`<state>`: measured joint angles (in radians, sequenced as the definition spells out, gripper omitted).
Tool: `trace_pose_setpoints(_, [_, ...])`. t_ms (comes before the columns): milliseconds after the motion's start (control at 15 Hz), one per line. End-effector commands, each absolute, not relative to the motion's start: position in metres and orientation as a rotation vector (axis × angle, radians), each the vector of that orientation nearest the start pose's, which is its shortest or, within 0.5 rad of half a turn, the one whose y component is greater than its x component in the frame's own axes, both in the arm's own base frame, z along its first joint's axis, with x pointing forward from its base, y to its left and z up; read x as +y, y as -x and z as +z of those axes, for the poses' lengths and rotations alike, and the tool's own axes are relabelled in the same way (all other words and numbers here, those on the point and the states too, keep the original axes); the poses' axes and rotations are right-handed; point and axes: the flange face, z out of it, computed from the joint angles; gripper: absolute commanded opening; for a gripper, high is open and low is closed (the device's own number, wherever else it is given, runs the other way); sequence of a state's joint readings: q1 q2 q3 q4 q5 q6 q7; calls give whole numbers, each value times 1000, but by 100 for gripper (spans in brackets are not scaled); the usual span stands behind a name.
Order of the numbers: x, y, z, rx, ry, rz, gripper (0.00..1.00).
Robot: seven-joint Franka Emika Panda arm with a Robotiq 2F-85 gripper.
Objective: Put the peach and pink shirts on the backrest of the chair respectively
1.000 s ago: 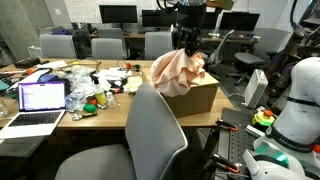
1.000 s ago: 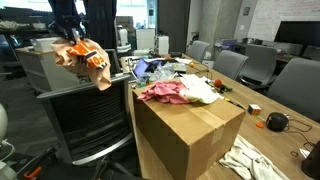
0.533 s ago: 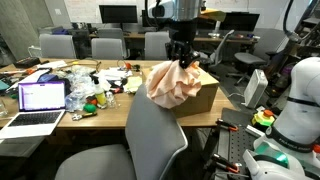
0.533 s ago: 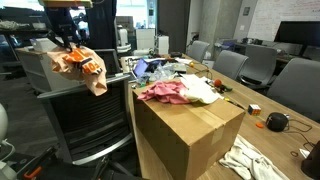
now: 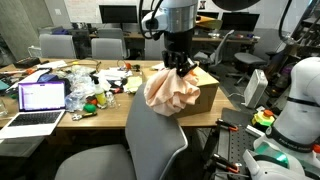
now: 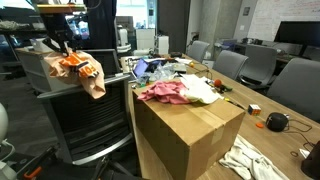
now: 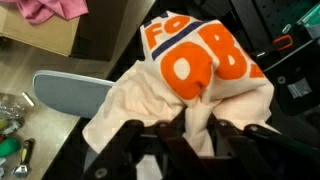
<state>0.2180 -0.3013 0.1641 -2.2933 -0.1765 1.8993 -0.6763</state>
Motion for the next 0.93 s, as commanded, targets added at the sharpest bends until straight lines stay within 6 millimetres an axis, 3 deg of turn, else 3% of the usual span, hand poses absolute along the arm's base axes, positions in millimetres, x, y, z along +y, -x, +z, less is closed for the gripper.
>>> trace_pose_setpoints(0, [172,-420,467,-1773,2851,216,4])
trace_pose_setpoints(867, [183,-418,465,-1753,2852,232,4])
